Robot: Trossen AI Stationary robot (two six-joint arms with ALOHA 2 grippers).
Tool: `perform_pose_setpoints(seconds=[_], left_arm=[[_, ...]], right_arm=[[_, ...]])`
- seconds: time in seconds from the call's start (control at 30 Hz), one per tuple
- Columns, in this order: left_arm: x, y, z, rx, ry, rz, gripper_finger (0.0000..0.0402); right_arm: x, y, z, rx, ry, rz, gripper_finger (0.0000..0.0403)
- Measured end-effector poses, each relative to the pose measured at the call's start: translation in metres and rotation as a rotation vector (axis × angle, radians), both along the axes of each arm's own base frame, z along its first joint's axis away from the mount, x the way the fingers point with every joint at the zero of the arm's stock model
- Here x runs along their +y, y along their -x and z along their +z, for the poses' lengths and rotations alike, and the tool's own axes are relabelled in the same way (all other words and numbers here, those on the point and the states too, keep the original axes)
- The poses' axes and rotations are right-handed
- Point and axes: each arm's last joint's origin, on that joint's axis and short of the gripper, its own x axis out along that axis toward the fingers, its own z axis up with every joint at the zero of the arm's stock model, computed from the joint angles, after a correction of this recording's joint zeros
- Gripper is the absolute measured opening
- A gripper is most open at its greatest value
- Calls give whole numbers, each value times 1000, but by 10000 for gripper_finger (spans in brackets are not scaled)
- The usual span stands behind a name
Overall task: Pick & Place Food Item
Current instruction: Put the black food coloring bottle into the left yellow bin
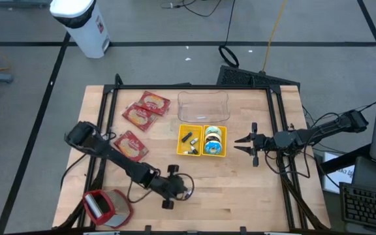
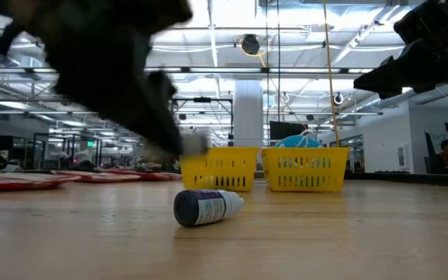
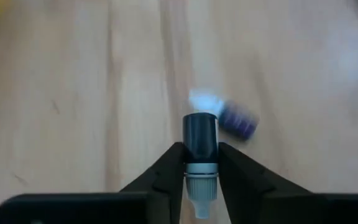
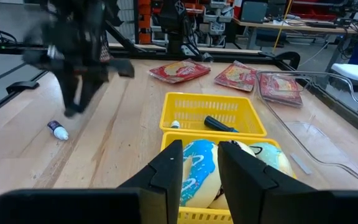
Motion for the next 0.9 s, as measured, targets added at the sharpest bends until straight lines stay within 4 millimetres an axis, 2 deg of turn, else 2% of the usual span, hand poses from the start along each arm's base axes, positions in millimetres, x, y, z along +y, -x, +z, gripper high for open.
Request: perform_pose_setpoints(seconds=[0.13,0.37,0.53,0.77,0.9], left_arm=[[6,0,24,-69,23,13,95],[22,3,70,-207,26,39,68],[31,10,99,-298,55,78,86],[45,21,133,-375,225,143,90],[50,24,141,-382,256,127,82]], right_arm=[[0,0,0,0,0,0,91],[0,0,0,0,0,0,91],[0,0,0,0,0,1,91],[0,0,0,0,0,1,91],[0,0,0,0,0,1,91]])
